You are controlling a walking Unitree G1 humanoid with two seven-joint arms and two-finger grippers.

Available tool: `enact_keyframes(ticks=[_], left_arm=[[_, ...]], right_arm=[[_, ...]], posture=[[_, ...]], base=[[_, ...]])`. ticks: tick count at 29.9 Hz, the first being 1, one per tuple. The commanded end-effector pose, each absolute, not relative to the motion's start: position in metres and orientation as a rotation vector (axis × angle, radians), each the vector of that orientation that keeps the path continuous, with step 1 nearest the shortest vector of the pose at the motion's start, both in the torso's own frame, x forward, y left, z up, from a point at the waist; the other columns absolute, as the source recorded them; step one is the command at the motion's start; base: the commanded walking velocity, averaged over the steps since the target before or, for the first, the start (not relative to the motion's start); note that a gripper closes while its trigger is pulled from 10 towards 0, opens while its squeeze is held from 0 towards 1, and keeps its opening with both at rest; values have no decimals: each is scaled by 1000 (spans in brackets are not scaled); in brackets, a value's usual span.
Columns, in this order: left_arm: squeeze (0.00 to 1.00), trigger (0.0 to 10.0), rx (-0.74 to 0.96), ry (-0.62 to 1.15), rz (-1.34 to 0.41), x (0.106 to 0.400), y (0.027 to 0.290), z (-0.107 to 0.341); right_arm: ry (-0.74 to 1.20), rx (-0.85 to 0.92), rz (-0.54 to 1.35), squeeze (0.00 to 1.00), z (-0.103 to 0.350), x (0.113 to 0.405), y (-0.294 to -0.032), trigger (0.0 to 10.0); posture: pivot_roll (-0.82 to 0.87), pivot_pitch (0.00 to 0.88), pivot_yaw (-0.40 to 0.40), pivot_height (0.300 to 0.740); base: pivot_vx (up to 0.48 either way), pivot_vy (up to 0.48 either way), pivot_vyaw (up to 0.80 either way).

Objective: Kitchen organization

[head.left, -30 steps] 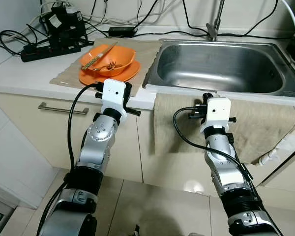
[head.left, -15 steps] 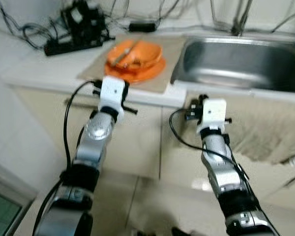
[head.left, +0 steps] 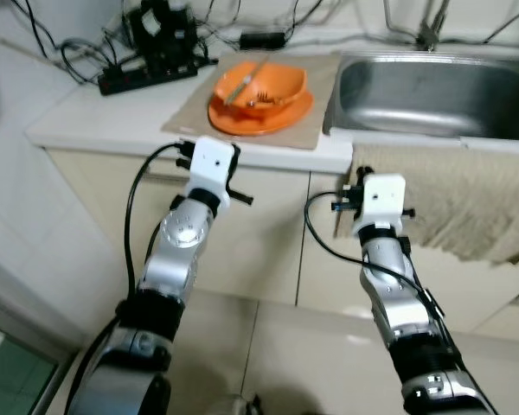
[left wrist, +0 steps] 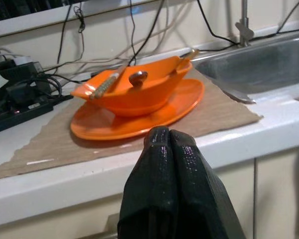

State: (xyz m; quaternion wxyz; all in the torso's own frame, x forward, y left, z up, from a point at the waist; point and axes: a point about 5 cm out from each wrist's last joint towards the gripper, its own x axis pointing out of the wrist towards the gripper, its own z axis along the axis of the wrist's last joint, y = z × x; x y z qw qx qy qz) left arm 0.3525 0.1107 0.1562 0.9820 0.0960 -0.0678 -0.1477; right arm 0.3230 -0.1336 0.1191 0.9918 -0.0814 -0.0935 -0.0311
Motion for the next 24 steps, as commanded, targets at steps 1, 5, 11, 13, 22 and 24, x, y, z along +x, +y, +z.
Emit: enact_keyframes(ticks=[1,5,11,13,22,24], left_arm=[[0,10000,196,-147,-308,353,107,160],[0,10000,210,-156,-312,352,106,161],[0,10000,200,-160,-308,352,107,161],[0,10000,196,-152,-296,353,109,160],[0,10000,197,-136,-267,354,112,159],[0,10000,206,-133,-258,354,112,159]], right_arm=[[-197,-169,-63,0,121,323,-134,10000],[-198,-168,-57,0,121,324,-132,10000],[-195,-168,-54,0,120,323,-131,10000],[-196,-167,-53,0,120,323,-130,10000],[-195,-176,-39,0,119,323,-128,10000],[-198,-178,-39,0,119,323,-128,10000]], posture=[[-52,0,83,740],[-49,0,83,740],[-46,0,84,740],[-46,0,84,740],[-41,0,84,740],[-41,0,84,740]], base=[[274,-390,0],[325,-349,0],[157,-408,0],[459,0,0],[480,0,0],[0,0,0]])
